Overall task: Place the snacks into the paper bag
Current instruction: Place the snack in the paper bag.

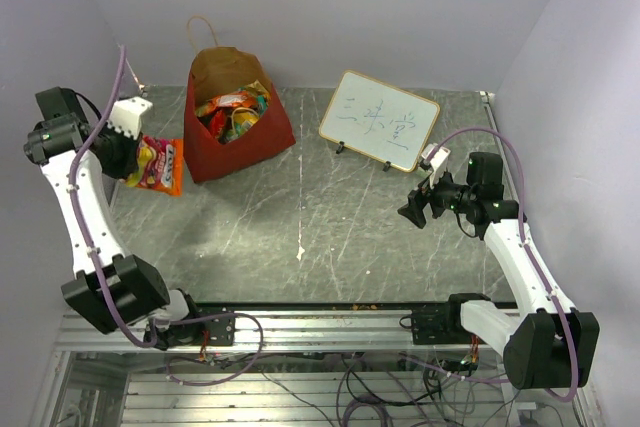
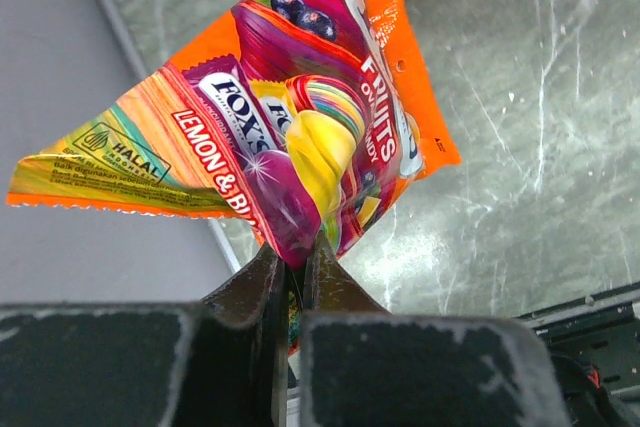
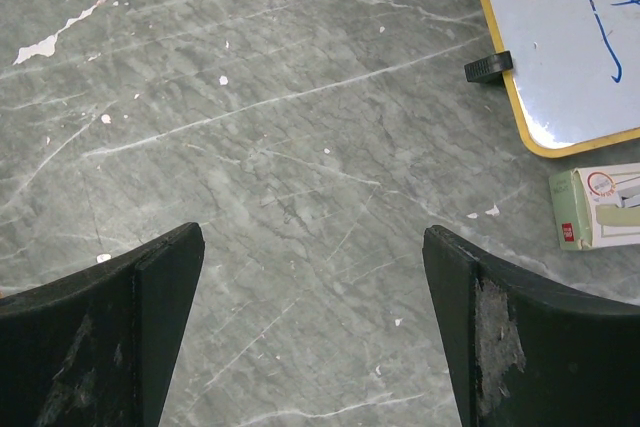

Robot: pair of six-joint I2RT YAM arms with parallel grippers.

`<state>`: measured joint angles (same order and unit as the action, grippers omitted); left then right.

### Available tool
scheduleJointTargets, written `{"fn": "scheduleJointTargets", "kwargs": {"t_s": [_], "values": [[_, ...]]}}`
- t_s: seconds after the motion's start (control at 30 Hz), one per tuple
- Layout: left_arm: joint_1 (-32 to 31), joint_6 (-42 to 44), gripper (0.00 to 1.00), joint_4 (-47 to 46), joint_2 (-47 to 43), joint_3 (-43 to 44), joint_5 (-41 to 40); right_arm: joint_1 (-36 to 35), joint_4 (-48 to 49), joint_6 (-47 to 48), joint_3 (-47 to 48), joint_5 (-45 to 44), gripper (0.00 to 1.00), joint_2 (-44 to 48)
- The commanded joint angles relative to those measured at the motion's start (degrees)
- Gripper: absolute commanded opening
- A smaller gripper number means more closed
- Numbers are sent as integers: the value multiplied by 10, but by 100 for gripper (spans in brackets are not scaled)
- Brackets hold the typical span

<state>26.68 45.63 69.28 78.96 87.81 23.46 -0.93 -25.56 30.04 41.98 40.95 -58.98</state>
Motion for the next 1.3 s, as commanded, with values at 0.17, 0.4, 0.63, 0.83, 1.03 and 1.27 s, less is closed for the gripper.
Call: {"fn": "scheduleJointTargets", "kwargs": {"t_s": [0.17,0.4,0.63,0.83,1.03,1.27], "values": [[-16,-122,7,-26,-23,133,22,4,5,7,-8,5,92,12],[-55,-228,7,-92,-11,191,49,4,5,7,-8,4,94,14],[-124,-309,7,-172,9,209,12,3,5,7,-9,3,94,14],[-184,-344,7,-226,30,214,-30,4,7,7,-10,1,94,14],[-232,-365,7,-269,60,219,-65,4,7,7,-10,1,95,13],[-258,-401,7,-297,107,232,-88,4,7,7,-10,0,95,12]]}}
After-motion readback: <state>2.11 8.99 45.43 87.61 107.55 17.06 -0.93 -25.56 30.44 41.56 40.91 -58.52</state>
